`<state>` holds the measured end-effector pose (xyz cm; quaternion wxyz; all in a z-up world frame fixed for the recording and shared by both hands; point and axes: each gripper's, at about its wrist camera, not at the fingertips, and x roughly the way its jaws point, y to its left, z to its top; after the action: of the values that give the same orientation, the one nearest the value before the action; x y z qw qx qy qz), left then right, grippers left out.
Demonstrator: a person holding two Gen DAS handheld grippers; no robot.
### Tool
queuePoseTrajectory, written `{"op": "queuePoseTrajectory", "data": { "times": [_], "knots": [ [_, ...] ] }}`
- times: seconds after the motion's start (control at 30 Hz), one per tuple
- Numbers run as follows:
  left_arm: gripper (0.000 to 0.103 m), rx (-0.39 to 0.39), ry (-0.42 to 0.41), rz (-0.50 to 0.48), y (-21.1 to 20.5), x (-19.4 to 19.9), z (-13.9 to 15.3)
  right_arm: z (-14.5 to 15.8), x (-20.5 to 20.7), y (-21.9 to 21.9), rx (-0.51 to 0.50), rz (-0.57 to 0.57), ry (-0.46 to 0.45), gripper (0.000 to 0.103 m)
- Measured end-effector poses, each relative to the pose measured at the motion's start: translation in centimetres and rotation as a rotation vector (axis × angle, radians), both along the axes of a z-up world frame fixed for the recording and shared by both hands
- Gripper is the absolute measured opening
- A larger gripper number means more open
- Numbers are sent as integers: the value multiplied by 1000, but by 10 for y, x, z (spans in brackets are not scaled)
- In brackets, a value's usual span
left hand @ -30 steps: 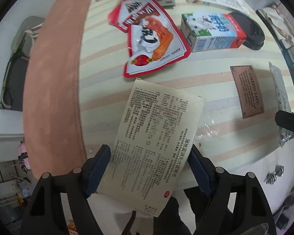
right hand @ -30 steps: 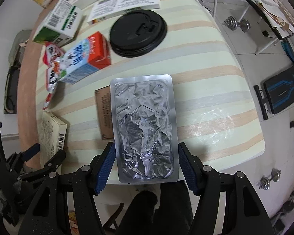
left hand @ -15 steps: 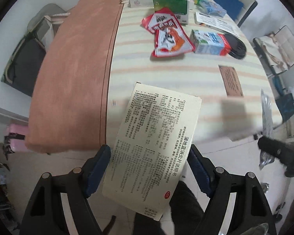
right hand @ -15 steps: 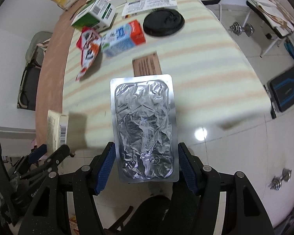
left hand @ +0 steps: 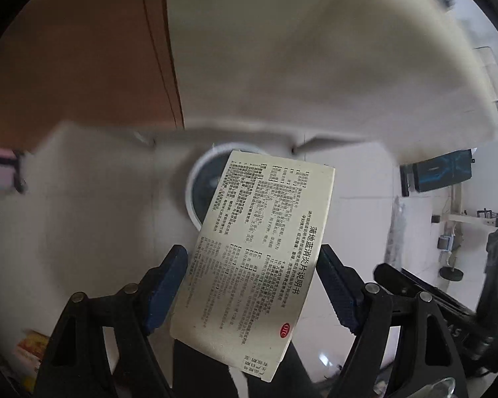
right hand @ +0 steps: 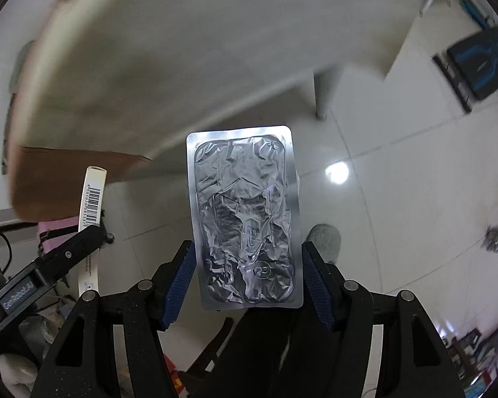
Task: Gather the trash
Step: 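Carry both items over the trash bin and open both tools to drop them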
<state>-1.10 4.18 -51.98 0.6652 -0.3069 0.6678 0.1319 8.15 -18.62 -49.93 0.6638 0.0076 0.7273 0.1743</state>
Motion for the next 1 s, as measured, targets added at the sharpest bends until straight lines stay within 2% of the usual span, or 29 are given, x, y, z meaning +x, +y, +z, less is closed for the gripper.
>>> {"op": "queuePoseTrajectory", "data": {
  "times": [0.17,0.23,0.27,0.3,0.33,0.37,0.43,0.47,0.57,0.67,0.8,1.0],
  "knots": [
    [79,-129,38,36,11,15,-111,-112,7,8,2,23,42,66],
    [81,-134,43,26,15,23,-144,-150,13,12,23,25,59,66],
    [86,-137,39,23,17,27,-159,-165,15,15,28,29,69,67],
    [100,-138,38,23,18,30,-171,-187,18,18,34,40,80,67],
    [103,-136,45,24,17,34,-183,-203,19,21,37,45,84,76],
    [103,-122,49,26,20,37,-196,-216,21,23,31,53,87,90],
    [103,-78,57,19,23,37,-209,-244,24,25,25,70,96,103],
    [103,-47,60,12,23,36,-214,-255,23,27,7,80,93,103],
    [103,93,65,-13,23,31,-215,-271,18,28,-47,111,66,103],
    [103,187,98,-36,20,21,-207,-271,18,36,-120,138,22,103],
    [103,209,105,-40,18,8,-185,-255,9,35,-206,162,-41,103],
    [103,235,103,-52,15,-4,-140,-212,4,33,-238,173,-85,103]
  ]
}}
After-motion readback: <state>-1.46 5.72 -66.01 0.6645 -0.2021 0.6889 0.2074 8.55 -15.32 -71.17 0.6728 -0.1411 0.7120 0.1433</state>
